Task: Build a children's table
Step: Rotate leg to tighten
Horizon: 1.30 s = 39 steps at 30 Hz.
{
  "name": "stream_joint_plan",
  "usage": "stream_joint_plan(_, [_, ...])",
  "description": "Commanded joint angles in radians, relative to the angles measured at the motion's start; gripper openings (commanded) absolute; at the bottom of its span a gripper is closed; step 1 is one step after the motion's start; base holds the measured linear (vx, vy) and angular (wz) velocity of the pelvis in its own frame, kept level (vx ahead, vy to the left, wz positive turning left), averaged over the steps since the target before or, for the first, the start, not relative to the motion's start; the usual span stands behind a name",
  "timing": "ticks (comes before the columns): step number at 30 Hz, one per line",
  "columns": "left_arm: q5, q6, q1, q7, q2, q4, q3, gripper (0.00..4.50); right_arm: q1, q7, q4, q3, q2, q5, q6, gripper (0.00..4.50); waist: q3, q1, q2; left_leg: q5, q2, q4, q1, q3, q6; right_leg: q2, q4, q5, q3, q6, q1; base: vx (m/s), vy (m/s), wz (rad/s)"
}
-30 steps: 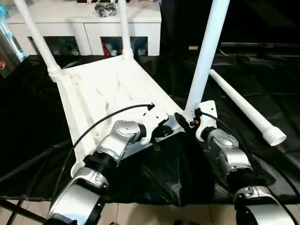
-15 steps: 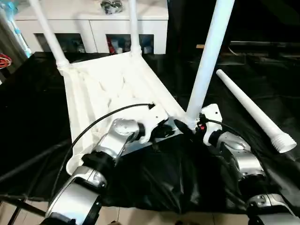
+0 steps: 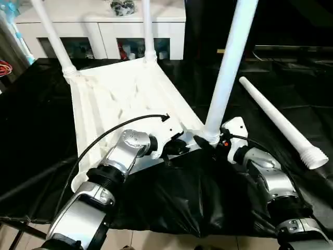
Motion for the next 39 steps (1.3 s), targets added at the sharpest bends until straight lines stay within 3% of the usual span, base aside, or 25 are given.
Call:
stream_joint_plan(1, [0.005, 0.012, -0.011, 0.005, 0.01, 0.004, -0.003, 0.86, 0.003, 0.011, -0.014, 0.005, -0.002, 0.003, 0.012, 4.12, -0.069, 0.004, -0.005, -0.245, 0.02, -0.066, 0.001, -0.004, 0.073, -0.055, -0.068, -0.313, 0.045, -0.21, 0.06, 0.0, 0.0, 0.0])
stream_joint_plan(9, [-0.004, 0.026, -0.009, -0.035, 0.012, 0.005, -0.005, 0.33, 0.004, 0.014, -0.01, 0.009, -0.013, -0.006, 0.005, 4.12, -0.069, 0.004, -0.002, -0.247, 0.018, -0.066, 0.001, -0.004, 0.073, -0.055, -0.068, -0.321, 0.044, -0.208, 0.061, 0.0, 0.0, 0.0])
stream_joint_plan(13, [-0.012, 0.023, -0.005, -0.054, 0.016, 0.006, -0.004, 0.03, 0.008, 0.019, -0.001, 0.035, -0.041, -0.048, -0.031, 4.12, -0.07, 0.004, -0.004, -0.247, 0.018, -0.065, 0.001, -0.003, 0.073, -0.054, -0.068, -0.313, 0.045, -0.21, 0.061, 0.0, 0.0, 0.0])
stream_joint_plan(19, [-0.026, -0.016, 0.021, -0.129, 0.036, -0.012, -0.012, 0.0, 0.004, 0.129, -0.023, 0.014, -0.07, 0.016, 0.012, 4.48, -0.07, 0.008, -0.005, -0.244, 0.019, -0.064, 0.002, -0.004, 0.091, -0.054, -0.069, -0.318, 0.044, -0.211, 0.063, 0.0, 0.0, 0.0])
stream_joint_plan(29, [-0.077, -0.092, 0.099, -0.338, 0.11, -0.127, -0.046, 0.0, 0.052, 0.348, -0.108, 0.106, -0.168, 0.007, 0.023, 4.48, -0.072, 0.028, -0.005, -0.205, 0.028, -0.064, -0.001, -0.001, 0.102, -0.054, -0.056, -0.266, 0.047, -0.221, 0.061, 0.0, 0.0, 0.0])
stream_joint_plan(30, [-0.075, -0.091, 0.101, -0.346, 0.115, -0.13, -0.048, 0.0, 0.057, 0.366, -0.116, 0.11, -0.175, 0.012, 0.027, 4.48, -0.073, 0.032, -0.004, -0.206, 0.029, -0.063, 0.005, 0.001, 0.101, -0.054, -0.056, -0.261, 0.049, -0.224, 0.057, 0.0, 0.0, 0.0])
stream_joint_plan(34, [-0.08, -0.083, 0.112, -0.387, 0.133, -0.148, -0.054, 0.0, 0.069, 0.413, -0.141, 0.119, -0.189, 0.026, 0.047, 4.48, -0.07, 0.037, -0.004, -0.229, 0.03, -0.066, 0.005, 0.001, 0.086, -0.054, -0.059, -0.296, 0.05, -0.217, 0.056, 0.0, 0.0, 0.0])
stream_joint_plan(39, [-0.084, -0.077, 0.119, -0.402, 0.142, -0.163, -0.06, 0.0, 0.074, 0.423, -0.154, 0.13, -0.188, 0.03, 0.059, 4.11, -0.071, 0.038, -0.006, -0.229, 0.027, -0.067, 0.004, 0.001, 0.075, -0.055, -0.06, -0.315, 0.052, -0.203, 0.057, 0.0, 0.0, 0.0])
